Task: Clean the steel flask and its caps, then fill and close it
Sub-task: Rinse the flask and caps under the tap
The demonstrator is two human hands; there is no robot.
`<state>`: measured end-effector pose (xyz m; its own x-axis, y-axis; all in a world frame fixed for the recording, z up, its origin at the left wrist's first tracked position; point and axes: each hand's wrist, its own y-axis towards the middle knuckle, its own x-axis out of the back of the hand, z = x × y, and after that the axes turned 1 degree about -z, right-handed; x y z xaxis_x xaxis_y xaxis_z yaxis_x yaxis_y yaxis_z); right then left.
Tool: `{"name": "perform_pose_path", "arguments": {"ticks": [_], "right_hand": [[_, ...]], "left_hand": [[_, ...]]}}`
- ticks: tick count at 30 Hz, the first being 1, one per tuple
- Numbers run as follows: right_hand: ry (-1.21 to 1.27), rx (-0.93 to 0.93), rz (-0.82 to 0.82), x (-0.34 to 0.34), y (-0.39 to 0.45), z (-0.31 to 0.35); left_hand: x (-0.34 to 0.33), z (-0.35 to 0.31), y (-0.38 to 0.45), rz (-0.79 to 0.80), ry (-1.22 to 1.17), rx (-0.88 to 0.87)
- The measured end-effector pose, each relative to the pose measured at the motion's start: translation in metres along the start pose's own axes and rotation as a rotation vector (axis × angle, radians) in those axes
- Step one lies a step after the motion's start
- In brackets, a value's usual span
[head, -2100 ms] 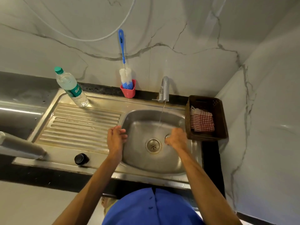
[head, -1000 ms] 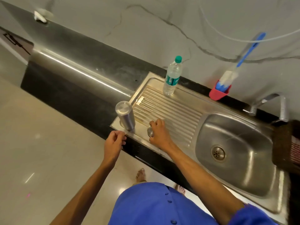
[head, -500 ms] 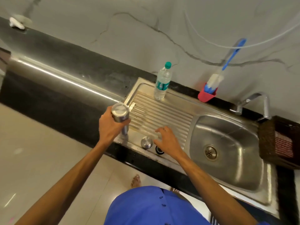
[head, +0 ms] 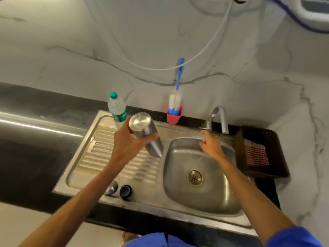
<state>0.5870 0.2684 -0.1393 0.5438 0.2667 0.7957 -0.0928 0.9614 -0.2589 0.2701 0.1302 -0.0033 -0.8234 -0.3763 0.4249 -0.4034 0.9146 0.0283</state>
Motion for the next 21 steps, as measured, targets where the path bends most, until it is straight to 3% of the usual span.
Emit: {"name": "perform_pose_path", "arguments": {"ticks": [2, 5, 8, 10, 14, 17, 21], "right_hand": [[0.012, 0.031, 0.022, 0.015, 0.035, -0.014], [0.074, 0.034, 0.204, 0.029, 0.090, -0.054], [0.091, 0.079, 0.436, 0.064, 0.085, -0.046], [0.139, 0.073, 0.497, 0.076, 0.082, -0.041], [0.284, -0.005, 0.391, 0.088, 0.095, -0.040], [0.165, 0.059, 0.422, 0.101, 0.088, -0.061], [-0.028, 0.115, 0.330, 0.141, 0.058, -0.073]], "left_hand": [[-0.036, -0.002, -0.009, 0.014, -0.008, 0.031], [-0.074, 0.002, -0.022, 0.014, -0.009, 0.084], [-0.096, 0.007, -0.034, -0.020, 0.000, 0.129], [-0.105, 0.008, -0.039, -0.051, 0.014, 0.145], [-0.113, 0.008, -0.046, -0.064, 0.035, 0.167], [-0.118, 0.003, -0.049, -0.072, 0.053, 0.179], [-0.143, -0.010, -0.047, -0.046, 0.038, 0.180]]}}
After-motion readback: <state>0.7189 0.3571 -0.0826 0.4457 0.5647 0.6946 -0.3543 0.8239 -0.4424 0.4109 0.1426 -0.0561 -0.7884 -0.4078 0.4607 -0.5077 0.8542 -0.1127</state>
